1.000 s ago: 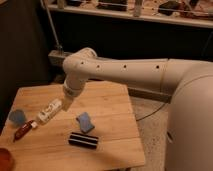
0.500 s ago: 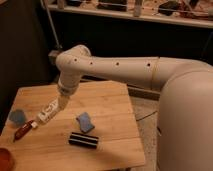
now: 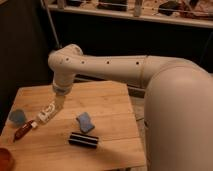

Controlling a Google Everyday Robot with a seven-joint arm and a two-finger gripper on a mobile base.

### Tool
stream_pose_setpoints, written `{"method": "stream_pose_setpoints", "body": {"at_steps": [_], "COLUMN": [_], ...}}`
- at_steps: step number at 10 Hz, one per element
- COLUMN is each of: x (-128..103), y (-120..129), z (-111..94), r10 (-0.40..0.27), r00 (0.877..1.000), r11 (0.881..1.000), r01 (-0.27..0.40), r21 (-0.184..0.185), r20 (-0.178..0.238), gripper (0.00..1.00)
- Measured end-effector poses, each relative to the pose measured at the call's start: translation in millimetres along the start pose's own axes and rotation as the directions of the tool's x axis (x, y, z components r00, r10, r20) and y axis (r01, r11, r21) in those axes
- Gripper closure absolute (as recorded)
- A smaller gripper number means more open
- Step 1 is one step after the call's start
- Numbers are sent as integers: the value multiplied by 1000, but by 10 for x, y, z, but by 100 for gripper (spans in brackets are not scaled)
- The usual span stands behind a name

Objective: Stand the bottle upright

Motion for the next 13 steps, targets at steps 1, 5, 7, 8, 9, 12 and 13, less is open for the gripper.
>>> {"method": "stream_pose_setpoints", "body": {"at_steps": [1,5,7,8,9,12,13], "x": [-3,-4,-57,-119,-199,-360,-357], "y": [2,0,-27,-32,-32,-36,-36], "z": [4,9,-4,13,38,150,210], "r10": [-1,-5,-89,-164,-242,-453,-488], "r00": [1000,1000,996,987,970,892,873], "r11": [1000,1000,996,986,970,892,873], "r01": [1,5,89,164,242,453,488], "r21": [-1,0,16,22,26,11,-5], "r20": [0,0,0,0,0,5,-7], "gripper": [35,35,35,35,35,35,35]}}
